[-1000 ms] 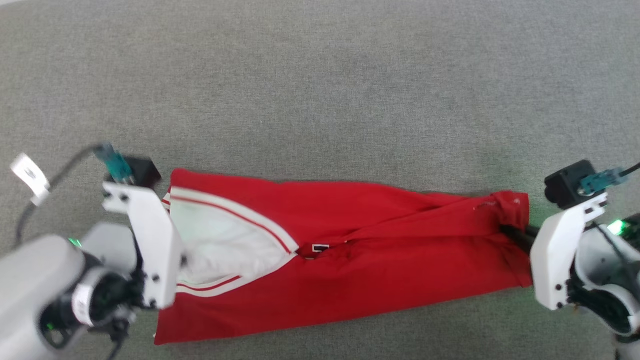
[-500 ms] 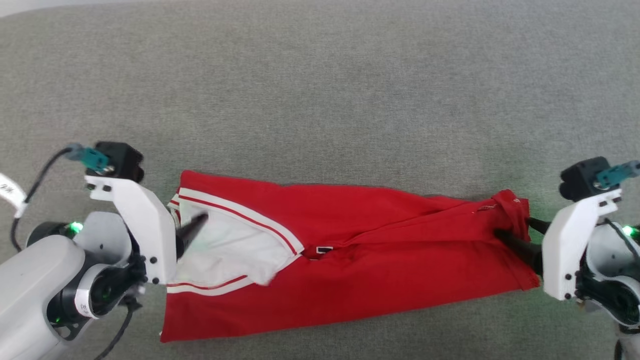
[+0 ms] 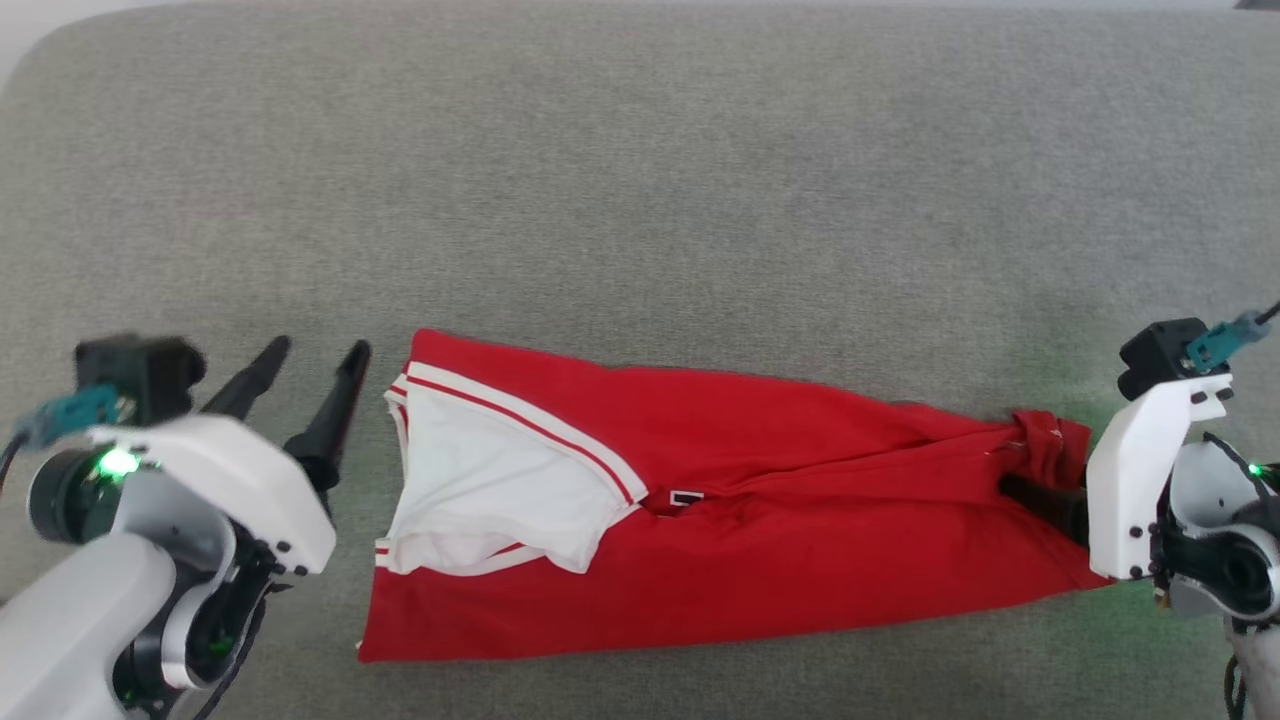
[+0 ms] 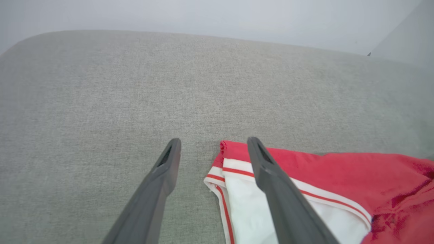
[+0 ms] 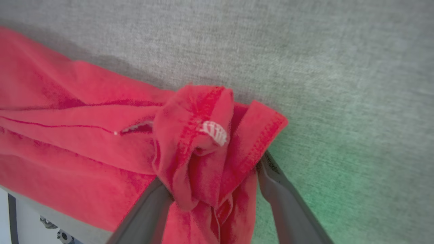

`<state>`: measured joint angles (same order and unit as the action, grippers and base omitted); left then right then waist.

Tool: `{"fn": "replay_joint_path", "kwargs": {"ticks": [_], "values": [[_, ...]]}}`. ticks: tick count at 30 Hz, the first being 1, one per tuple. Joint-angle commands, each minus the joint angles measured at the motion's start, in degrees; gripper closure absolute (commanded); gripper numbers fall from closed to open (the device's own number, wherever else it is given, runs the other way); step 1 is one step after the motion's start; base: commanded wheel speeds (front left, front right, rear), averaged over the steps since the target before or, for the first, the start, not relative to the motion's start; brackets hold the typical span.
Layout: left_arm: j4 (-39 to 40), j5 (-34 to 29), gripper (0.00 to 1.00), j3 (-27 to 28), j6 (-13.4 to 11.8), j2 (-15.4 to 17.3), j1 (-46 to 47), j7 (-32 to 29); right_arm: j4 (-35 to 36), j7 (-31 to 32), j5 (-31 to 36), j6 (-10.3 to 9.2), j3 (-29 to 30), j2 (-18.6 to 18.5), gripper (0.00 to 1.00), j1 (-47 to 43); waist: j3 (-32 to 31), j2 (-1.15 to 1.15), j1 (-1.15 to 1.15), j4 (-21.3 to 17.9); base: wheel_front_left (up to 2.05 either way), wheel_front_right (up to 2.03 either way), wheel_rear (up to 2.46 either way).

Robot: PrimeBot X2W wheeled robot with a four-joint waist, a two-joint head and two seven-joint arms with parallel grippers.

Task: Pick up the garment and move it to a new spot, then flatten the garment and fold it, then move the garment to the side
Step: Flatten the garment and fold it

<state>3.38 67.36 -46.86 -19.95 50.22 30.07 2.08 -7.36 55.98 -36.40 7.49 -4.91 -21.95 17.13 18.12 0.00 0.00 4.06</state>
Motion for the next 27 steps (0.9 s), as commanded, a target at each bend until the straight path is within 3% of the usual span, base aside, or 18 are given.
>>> {"fn": "replay_joint_path", "kwargs": {"ticks": [1, 3, 4, 6, 7, 16, 27], "values": [[-1.0, -1.0, 0.00, 0.7, 0.3, -0.5, -1.6, 3.4, -4.0, 1.1, -0.9, 0.02, -3.2, 2.1, 0.00, -0.8, -0.1, 0.00, 0.00, 0.7, 0.00, 0.00, 0.00], [-2.0, -1.1, 0.00, 1.4, 0.8, -1.4, -3.5, 7.3, -6.5, 2.3, -2.6, 0.03, -4.5, 3.5, 0.00, -0.7, -0.2, 0.00, 0.00, 1.2, 0.00, 0.00, 0.00], [-2.6, -1.7, 0.00, 1.7, 0.8, -1.6, -4.2, 9.1, -7.4, 3.1, -3.4, 0.08, -5.2, 3.9, 0.14, -0.7, -0.3, 0.00, 0.00, 1.5, 0.00, 0.00, 0.00], [-3.4, -2.4, 0.00, 2.6, 1.3, -2.7, -5.8, 11.3, -7.9, 4.9, -5.6, 0.22, -6.9, 4.3, 0.93, -0.7, -0.4, 0.00, 0.00, 1.9, 0.00, 0.00, 0.00], [-3.7, -3.3, 0.00, 3.1, 1.2, -3.1, -6.5, 12.0, -7.8, 5.3, -6.9, 0.22, -6.8, 4.4, 1.00, -0.7, -0.5, 0.00, 0.00, 2.1, 0.00, 0.00, 0.00], [-4.1, -10.6, 0.00, 16.6, 3.3, -11.2, -16.2, 13.1, -5.9, 4.1, -13.4, 0.00, 2.6, 3.5, 1.00, 2.1, -1.3, 0.00, 0.00, 1.9, 0.00, 0.00, 0.00], [-4.8, -20.3, 0.00, 30.4, 11.6, -20.6, -24.5, 13.1, -8.3, 1.8, -11.1, -0.01, 14.7, -3.3, 1.00, 2.8, -1.6, 0.00, 0.00, 0.1, 0.00, 0.00, 0.00]]}}
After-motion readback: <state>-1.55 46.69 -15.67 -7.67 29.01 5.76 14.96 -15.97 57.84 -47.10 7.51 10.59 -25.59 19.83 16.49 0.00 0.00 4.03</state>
